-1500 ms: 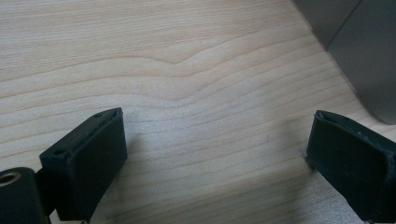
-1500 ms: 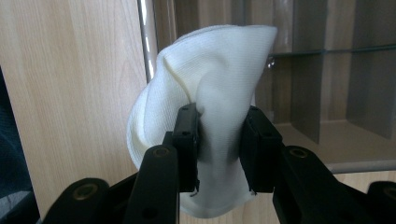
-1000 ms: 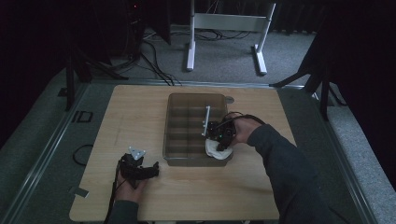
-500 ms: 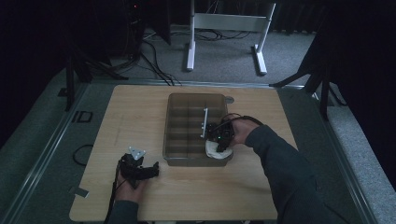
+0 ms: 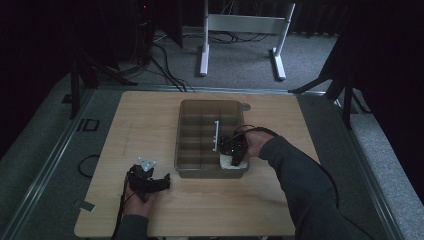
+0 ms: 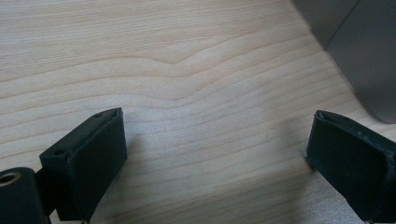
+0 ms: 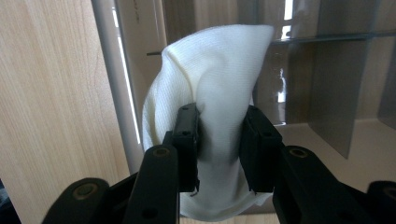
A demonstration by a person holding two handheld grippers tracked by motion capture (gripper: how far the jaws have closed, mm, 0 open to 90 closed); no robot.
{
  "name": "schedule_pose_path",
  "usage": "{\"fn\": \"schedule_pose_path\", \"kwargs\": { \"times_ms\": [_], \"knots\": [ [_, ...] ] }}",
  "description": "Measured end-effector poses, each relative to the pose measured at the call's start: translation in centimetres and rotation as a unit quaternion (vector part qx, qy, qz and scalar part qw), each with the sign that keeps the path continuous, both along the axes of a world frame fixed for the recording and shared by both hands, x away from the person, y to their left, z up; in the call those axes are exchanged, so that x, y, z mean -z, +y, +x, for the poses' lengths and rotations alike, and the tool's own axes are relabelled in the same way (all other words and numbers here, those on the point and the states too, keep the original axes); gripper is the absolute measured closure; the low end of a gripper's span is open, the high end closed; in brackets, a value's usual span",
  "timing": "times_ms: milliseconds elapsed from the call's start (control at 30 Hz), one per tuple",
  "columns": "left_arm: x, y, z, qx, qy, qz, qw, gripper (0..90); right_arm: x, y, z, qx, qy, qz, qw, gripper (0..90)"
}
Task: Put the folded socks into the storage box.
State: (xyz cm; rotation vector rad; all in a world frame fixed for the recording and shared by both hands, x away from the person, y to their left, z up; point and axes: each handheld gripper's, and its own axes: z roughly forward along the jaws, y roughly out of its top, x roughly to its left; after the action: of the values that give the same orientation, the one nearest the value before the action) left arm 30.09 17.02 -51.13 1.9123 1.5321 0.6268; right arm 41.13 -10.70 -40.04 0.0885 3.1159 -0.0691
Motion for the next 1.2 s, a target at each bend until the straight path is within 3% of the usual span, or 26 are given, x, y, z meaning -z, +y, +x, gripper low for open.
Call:
{"fn": "schedule_pose_path", "kwargs": {
  "times_ms": [133,633,1200],
  "knots": [
    [0.0,0.0,0.0,0.000,0.000,0.000,1.0000,5.3,0.3,-0.1,0.1,0.002,0.003,0.003,1.0000,70.0],
    [0.0,0.0,0.0,0.001,0.000,-0.001,1.0000,5.3,1.5,0.2,0.1,0.005,0.006,-0.022,0.9997,70.1],
    [0.0,0.0,0.0,0.001,0.000,-0.001,1.0000,5.3,2.2,0.2,0.2,0.010,0.014,-0.018,0.9997,66.6]
  ]
}}
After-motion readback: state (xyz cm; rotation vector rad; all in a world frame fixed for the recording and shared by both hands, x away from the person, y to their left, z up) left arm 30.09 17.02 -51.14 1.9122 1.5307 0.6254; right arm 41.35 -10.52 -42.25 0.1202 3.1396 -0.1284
